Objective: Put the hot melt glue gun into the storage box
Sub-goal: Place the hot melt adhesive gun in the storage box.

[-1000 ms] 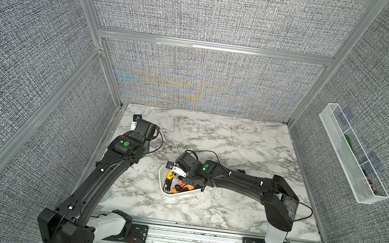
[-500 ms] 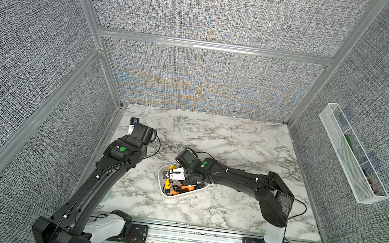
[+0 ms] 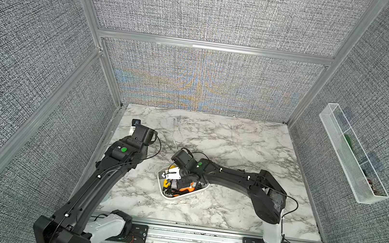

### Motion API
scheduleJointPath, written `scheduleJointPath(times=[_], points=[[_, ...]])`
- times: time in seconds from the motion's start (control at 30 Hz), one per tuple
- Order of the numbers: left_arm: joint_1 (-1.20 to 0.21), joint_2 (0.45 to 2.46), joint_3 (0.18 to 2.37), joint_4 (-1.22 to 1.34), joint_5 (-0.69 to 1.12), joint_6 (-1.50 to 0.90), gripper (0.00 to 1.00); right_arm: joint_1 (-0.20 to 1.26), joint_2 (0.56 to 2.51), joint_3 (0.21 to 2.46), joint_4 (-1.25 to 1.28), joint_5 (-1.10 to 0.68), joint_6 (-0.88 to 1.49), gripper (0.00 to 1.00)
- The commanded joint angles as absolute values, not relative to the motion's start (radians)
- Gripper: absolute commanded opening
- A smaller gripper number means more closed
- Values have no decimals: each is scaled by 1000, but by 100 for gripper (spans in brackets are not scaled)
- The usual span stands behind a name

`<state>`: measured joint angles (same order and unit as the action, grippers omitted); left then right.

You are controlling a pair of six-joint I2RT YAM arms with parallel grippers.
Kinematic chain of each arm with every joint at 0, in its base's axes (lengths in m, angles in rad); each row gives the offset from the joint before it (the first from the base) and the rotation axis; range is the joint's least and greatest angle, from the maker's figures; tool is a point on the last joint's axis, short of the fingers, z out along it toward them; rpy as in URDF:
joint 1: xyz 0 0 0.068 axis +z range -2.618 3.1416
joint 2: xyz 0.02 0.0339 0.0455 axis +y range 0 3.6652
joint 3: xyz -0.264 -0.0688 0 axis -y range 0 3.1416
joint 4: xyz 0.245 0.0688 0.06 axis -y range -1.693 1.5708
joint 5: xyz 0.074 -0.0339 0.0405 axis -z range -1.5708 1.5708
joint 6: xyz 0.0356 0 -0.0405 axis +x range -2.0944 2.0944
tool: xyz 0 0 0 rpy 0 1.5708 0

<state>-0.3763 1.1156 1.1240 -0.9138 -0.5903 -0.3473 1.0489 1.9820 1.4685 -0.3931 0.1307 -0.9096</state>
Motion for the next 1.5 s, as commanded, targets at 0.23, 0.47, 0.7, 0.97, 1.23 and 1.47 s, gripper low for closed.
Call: scheduleJointPath(times=[0.23, 0.47, 0.7, 0.97, 1.23, 1.47], points=[[-376, 1107, 1115, -893, -592, -342, 69, 1048, 1843, 1582, -447, -30, -670, 99], [-375, 1128, 1128, -879, -581, -331, 69, 1057, 1833, 1517, -479, -66, -601, 96], [-375, 1207, 1113, -787, -297, -213, 67, 957, 1683, 1364, -273, 33, -293, 96], [-371, 1505, 1245, -817, 275, -313, 67, 838, 1566, 1288, -273, 54, -40, 96], [-298, 1619, 1181, -651, 517, -437, 67, 836, 1539, 1246, -295, 49, -29, 93], [-290, 1641, 1202, -729, 434, -404, 65, 823, 1505, 1205, -296, 54, -45, 93]])
